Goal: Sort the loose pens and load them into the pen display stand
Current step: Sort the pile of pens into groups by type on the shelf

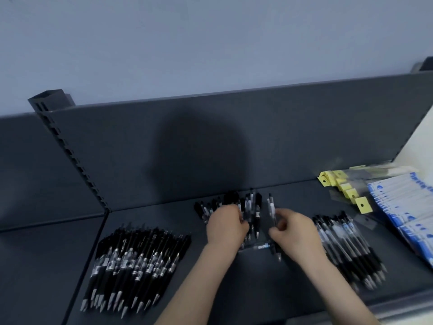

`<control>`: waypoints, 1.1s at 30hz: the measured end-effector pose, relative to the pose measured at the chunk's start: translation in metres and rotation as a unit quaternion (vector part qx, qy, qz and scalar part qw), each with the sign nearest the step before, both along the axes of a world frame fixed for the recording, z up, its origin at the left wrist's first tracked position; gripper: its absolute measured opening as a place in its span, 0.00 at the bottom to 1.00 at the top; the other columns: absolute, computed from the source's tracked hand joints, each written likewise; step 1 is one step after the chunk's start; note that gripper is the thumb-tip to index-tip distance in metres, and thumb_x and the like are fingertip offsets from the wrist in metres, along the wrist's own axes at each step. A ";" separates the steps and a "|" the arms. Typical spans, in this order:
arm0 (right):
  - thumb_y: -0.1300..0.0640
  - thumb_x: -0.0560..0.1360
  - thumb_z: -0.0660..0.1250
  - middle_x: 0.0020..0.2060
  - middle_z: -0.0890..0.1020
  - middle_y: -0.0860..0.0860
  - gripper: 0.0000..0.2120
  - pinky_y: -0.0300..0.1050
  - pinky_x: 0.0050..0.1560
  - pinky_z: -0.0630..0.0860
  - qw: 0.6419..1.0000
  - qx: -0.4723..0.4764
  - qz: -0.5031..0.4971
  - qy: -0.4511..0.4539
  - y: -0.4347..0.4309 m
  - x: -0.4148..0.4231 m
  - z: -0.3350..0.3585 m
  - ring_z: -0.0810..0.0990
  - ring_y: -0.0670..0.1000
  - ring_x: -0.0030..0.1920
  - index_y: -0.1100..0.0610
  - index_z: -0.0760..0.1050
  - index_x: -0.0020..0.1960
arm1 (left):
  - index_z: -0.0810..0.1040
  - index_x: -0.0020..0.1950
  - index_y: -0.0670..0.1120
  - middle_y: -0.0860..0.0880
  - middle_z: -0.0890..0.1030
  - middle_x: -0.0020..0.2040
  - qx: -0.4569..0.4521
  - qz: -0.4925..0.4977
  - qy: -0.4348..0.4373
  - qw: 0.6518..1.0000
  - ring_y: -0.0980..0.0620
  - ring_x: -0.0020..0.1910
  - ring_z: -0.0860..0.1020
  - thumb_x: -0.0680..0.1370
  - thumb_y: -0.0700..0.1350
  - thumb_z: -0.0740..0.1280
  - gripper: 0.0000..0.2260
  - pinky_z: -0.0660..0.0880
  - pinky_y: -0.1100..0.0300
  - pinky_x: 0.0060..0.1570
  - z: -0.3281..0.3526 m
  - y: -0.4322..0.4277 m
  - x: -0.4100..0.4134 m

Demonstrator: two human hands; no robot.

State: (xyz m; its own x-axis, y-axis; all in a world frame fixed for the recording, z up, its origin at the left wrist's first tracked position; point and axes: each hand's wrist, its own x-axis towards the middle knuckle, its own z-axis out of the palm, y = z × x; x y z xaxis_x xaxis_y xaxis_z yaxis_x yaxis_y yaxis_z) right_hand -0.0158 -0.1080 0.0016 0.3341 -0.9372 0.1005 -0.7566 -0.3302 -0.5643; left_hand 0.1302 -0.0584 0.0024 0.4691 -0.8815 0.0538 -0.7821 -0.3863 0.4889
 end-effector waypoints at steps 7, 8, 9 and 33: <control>0.59 0.67 0.67 0.33 0.79 0.49 0.13 0.43 0.38 0.72 1.000 0.016 0.008 -0.002 0.023 -0.023 -0.005 0.77 0.49 0.36 0.53 0.79 0.51 | 0.77 0.44 0.44 0.46 0.80 0.46 0.099 0.004 -0.056 0.993 0.46 0.48 0.80 0.73 0.49 0.69 0.09 0.71 0.58 0.38 0.000 -0.015 -0.005; 0.59 0.67 0.67 0.34 0.79 0.49 0.13 0.42 0.37 0.72 1.000 0.017 0.010 -0.004 0.027 -0.026 -0.006 0.77 0.48 0.37 0.52 0.79 0.52 | 0.77 0.42 0.44 0.47 0.79 0.43 0.098 0.006 -0.056 0.994 0.47 0.47 0.79 0.73 0.49 0.69 0.09 0.70 0.58 0.37 0.002 -0.015 -0.005; 0.59 0.67 0.66 0.34 0.78 0.48 0.15 0.41 0.38 0.72 1.000 0.016 0.012 -0.009 0.031 -0.029 -0.005 0.77 0.48 0.37 0.51 0.79 0.53 | 0.76 0.41 0.45 0.48 0.77 0.41 0.087 0.009 -0.052 0.995 0.48 0.44 0.78 0.73 0.49 0.69 0.08 0.70 0.59 0.37 0.003 -0.014 -0.005; 0.57 0.72 0.66 0.43 0.84 0.50 0.11 0.48 0.46 0.79 0.992 0.001 -0.104 0.065 -0.021 -0.154 0.003 0.82 0.52 0.45 0.54 0.82 0.53 | 0.77 0.43 0.45 0.48 0.82 0.33 0.027 -0.071 0.292 0.953 0.54 0.26 0.79 0.76 0.45 0.67 0.04 0.80 0.59 0.30 0.001 -0.024 -0.167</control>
State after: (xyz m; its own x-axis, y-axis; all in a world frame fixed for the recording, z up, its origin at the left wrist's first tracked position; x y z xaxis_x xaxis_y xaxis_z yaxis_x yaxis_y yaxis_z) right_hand -0.1695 -0.1292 0.0042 0.1433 -0.9873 0.0683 -0.8747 -0.1586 -0.4581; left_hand -0.0367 -0.0826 0.0038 0.2802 -0.9327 -0.2271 -0.4300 -0.3334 0.8390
